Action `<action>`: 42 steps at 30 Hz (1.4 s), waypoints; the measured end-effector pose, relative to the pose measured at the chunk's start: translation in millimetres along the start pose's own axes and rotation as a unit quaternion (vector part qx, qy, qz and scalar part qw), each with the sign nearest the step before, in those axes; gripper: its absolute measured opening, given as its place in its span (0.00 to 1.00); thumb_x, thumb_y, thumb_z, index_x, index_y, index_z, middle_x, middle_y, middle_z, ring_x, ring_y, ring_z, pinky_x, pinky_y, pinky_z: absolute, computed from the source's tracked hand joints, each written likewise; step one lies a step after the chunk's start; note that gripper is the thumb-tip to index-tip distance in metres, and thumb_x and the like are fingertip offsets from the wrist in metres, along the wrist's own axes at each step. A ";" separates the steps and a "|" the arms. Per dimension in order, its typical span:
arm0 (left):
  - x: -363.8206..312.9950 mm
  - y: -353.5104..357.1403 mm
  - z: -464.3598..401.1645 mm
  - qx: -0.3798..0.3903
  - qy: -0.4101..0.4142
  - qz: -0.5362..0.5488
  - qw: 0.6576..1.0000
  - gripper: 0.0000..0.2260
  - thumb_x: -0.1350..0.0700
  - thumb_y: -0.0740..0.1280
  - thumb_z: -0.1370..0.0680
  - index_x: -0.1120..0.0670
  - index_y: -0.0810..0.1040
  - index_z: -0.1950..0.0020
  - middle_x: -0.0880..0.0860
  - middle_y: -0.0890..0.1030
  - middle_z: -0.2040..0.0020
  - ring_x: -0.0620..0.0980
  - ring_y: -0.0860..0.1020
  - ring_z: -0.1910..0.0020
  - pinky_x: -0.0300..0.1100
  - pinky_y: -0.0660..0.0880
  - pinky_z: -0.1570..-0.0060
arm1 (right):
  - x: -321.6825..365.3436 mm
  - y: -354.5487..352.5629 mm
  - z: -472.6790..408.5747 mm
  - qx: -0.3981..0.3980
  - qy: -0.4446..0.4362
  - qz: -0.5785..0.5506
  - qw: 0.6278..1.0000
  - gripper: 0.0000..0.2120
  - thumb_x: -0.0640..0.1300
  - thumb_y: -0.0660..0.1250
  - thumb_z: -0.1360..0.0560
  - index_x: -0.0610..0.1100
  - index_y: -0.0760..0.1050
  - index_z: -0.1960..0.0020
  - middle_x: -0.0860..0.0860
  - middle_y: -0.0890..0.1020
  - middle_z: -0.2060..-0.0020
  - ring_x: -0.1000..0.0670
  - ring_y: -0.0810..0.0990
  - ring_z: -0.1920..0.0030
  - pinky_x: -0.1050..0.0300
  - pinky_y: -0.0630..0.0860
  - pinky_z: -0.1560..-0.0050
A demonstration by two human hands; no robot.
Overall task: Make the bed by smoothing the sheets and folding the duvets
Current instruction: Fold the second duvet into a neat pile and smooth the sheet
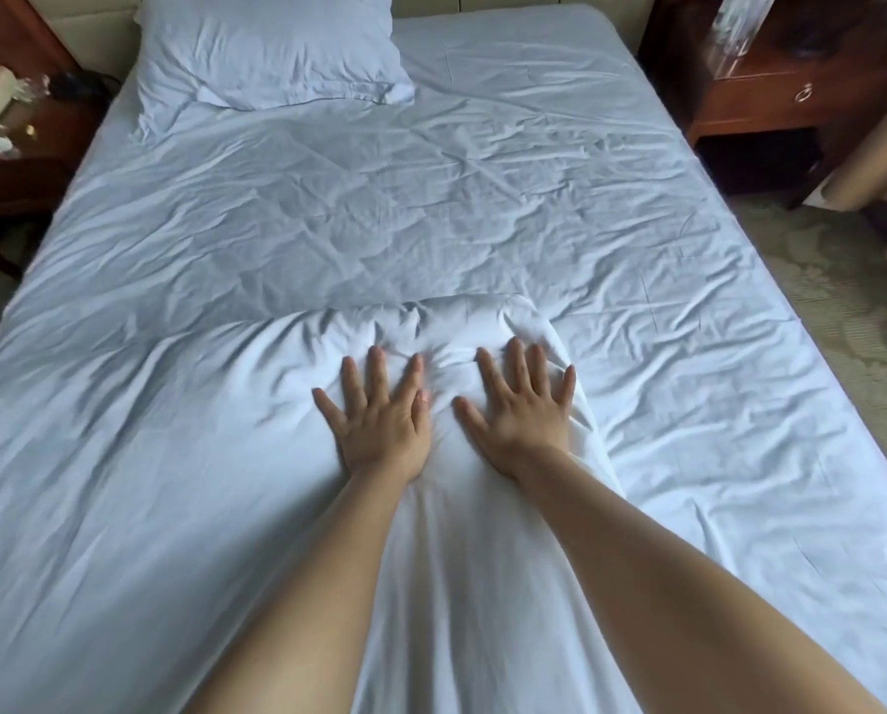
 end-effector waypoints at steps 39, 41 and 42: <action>132.3 16.9 280.2 0.071 0.211 -0.092 0.970 0.41 0.37 0.14 0.36 0.44 0.36 0.25 0.50 0.39 0.22 0.53 0.39 0.23 0.57 0.31 0.31 | 73.3 25.4 300.2 0.133 -0.011 0.043 0.990 0.39 0.73 0.43 0.27 0.56 0.35 0.23 0.46 0.36 0.23 0.48 0.33 0.24 0.40 0.35 0.26; 142.8 8.1 289.5 0.104 0.245 -0.122 0.956 0.43 0.35 0.16 0.38 0.43 0.35 0.24 0.49 0.36 0.22 0.51 0.35 0.23 0.59 0.30 0.30 | 79.8 20.8 317.9 0.157 0.005 0.047 0.986 0.39 0.72 0.45 0.26 0.56 0.36 0.23 0.45 0.36 0.23 0.47 0.34 0.24 0.41 0.35 0.26; 150.4 2.7 290.2 0.100 0.256 -0.136 0.952 0.41 0.34 0.19 0.35 0.43 0.36 0.23 0.49 0.37 0.22 0.51 0.36 0.23 0.60 0.31 0.30 | 85.8 17.2 325.4 0.161 0.012 0.047 0.986 0.39 0.72 0.46 0.26 0.56 0.37 0.22 0.44 0.36 0.23 0.47 0.34 0.24 0.41 0.36 0.26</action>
Point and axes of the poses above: each hand's wrist, its own z-axis away from the middle knuckle, its own y-axis out of the palm, x = y × z, the point moved 6 cm from there along -z, towards the middle knuckle
